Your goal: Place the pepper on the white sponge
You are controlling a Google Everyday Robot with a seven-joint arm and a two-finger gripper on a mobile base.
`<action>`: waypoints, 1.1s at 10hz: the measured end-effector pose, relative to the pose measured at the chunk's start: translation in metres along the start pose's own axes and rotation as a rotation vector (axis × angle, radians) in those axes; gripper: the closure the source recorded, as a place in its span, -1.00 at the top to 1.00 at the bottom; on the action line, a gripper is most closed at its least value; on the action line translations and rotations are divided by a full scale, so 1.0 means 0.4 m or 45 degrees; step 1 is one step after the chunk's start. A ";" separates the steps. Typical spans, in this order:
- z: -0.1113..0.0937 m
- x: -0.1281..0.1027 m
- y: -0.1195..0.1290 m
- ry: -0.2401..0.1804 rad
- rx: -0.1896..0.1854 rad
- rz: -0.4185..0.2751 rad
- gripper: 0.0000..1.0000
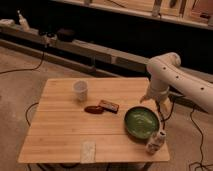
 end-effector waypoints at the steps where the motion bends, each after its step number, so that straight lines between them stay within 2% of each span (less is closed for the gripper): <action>1: -0.003 0.002 -0.015 0.014 0.000 -0.078 0.60; 2: -0.014 0.000 -0.049 0.038 0.024 -0.198 0.60; 3: -0.033 -0.013 -0.094 0.060 0.071 -0.354 0.60; 4: -0.046 -0.020 -0.119 0.077 0.105 -0.454 0.60; 6: -0.088 -0.054 -0.192 0.110 0.215 -0.737 0.60; 8: -0.117 -0.083 -0.240 0.133 0.281 -0.941 0.60; 10: -0.138 -0.103 -0.272 0.153 0.326 -1.073 0.60; 11: -0.140 -0.107 -0.275 0.156 0.335 -1.093 0.60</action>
